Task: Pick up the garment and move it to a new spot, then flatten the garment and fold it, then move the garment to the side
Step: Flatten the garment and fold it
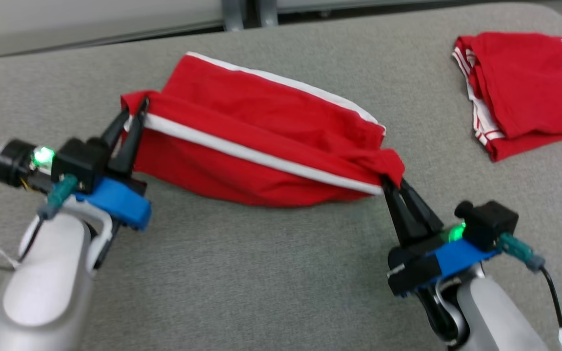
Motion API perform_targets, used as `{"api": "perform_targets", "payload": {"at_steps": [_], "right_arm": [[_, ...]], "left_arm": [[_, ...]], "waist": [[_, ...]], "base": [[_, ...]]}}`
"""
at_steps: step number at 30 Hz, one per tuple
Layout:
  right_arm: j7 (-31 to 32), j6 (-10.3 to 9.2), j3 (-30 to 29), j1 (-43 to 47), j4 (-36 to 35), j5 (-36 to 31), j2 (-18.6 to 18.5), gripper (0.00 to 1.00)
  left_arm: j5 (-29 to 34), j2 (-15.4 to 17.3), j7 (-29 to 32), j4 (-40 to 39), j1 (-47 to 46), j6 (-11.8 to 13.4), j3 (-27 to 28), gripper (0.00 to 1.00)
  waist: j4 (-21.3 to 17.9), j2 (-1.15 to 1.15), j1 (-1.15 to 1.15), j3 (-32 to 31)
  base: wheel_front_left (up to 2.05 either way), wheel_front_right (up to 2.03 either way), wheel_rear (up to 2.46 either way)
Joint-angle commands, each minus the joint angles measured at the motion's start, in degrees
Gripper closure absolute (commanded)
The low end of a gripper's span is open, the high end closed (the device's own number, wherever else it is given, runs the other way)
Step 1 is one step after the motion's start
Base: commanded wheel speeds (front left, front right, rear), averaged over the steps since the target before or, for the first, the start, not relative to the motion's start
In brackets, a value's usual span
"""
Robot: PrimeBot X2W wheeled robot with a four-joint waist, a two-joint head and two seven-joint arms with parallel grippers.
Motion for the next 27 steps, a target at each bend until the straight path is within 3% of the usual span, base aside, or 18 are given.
{"api": "perform_targets", "payload": {"at_steps": [1,10,19,20,22,23,24,25,27], "right_arm": [[-0.17,-0.02,0.04,-1.58,0.45,0.15,0.43,1.0],[-0.96,-0.02,0.88,-12.56,5.71,0.6,2.83,1.0],[-2.42,-0.02,1.12,-19.3,10.87,1.1,4.56,1.0],[-2.89,-0.02,1.18,-19.77,11.16,1.16,4.7,0.87],[-3.57,-0.02,1.21,-20.38,11.97,1.12,4.9,0.4],[-3.84,-0.02,1.24,-20.57,12.33,1.17,4.96,0.0],[-4.17,-0.02,1.22,-20.77,12.76,1.25,5.01,0.0],[-4.39,-0.02,1.26,-20.89,13.01,1.36,5.06,0.0],[-5.16,-0.02,1.16,-20.84,13.35,0.86,5.08,0.0]], "left_arm": [[0.2,0.84,0.17,0.87,-1.5,-0.21,-0.43,1.0],[-1.45,4.3,0.97,11.22,-15.87,-0.29,-6.87,1.0],[-4.07,5.66,-1.13,21.38,-24.58,-0.3,-12.34,1.0],[-4.36,5.7,-1.5,22.21,-25.26,-0.3,-12.72,1.0],[-4.76,5.72,-2.12,23.78,-26.35,-0.29,-13.42,1.0],[-5.01,5.62,-2.4,24.56,-26.73,-0.22,-13.65,1.0],[-5.28,5.45,-2.65,25.28,-27.11,-0.22,-13.89,0.54],[-5.33,5.36,-2.91,25.93,-27.38,-0.22,-14.09,0.0],[-5.51,5.17,-3.44,27.08,-27.84,-0.17,-14.14,0.0]], "waist": [[-2.45,0.0,-0.01,2.76],[-6.19,0.0,-0.01,8.56],[-7.68,0.0,-0.01,11.1],[-7.7,0.0,-0.01,11.24],[-7.7,0.0,-0.01,11.39],[-7.69,0.0,-0.01,11.39],[-7.66,0.0,-0.01,11.35],[-7.64,0.0,-0.01,11.3],[-7.63,0.0,-0.01,11.08]], "base": [[0.0,0.0,0.0],[0.0,0.0,0.0],[0.0,0.0,0.0],[0.0,0.0,0.0],[0.0,0.0,0.0],[0.0,0.0,0.0],[0.0,0.0,0.0],[0.0,0.0,0.0],[0.0,0.0,0.0]]}}
